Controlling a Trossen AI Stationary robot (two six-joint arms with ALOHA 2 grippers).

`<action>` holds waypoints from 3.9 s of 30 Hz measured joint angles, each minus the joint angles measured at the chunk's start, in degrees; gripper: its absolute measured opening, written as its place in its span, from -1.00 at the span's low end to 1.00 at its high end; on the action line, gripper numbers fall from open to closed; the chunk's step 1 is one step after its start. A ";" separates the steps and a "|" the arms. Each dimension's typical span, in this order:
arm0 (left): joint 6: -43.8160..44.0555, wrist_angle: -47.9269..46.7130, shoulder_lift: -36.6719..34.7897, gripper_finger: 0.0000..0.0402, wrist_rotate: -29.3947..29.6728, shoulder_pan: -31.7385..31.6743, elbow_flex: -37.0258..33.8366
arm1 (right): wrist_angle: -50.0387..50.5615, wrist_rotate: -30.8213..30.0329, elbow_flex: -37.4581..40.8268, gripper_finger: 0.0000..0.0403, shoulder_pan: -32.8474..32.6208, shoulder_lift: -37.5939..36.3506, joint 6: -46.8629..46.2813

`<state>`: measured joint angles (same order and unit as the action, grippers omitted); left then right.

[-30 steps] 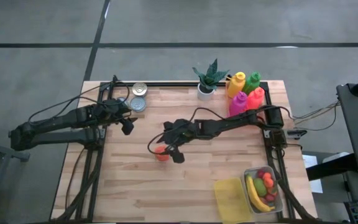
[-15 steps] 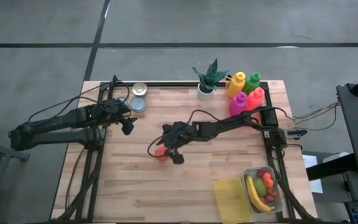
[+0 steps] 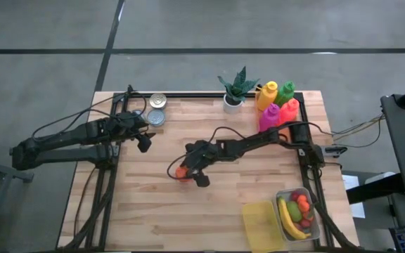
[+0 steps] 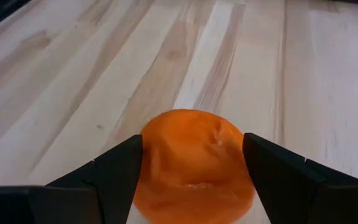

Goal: Pick & Place Food Item
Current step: Put the orange into the gray bin

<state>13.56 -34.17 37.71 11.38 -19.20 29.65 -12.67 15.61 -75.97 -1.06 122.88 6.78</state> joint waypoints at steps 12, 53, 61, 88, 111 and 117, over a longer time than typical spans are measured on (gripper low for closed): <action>0.00 0.00 0.00 0.37 -0.02 -0.02 0.00 | 0.73 1.29 0.07 0.35 0.26 0.73 -2.13; 0.00 0.02 0.00 0.37 0.00 -0.02 0.00 | 2.96 2.06 0.47 0.83 0.70 -0.17 -4.93; -0.01 0.01 0.00 0.37 0.00 -0.01 0.00 | 3.04 2.09 0.77 0.83 0.70 0.10 -5.10; 0.00 0.01 0.00 0.37 -0.01 -0.01 0.00 | 3.26 2.50 0.77 0.45 0.70 0.04 -4.95; 0.00 0.02 -0.02 0.37 0.00 -0.02 0.00 | 37.56 -7.06 -1.26 0.44 1.33 -22.85 -13.00; 0.00 0.04 0.00 0.37 0.00 0.00 0.00 | 52.69 -8.70 -0.90 0.44 0.30 -31.52 -17.19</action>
<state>13.56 -34.14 37.71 11.38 -19.21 29.65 40.03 6.91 -76.88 -0.76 91.36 -10.41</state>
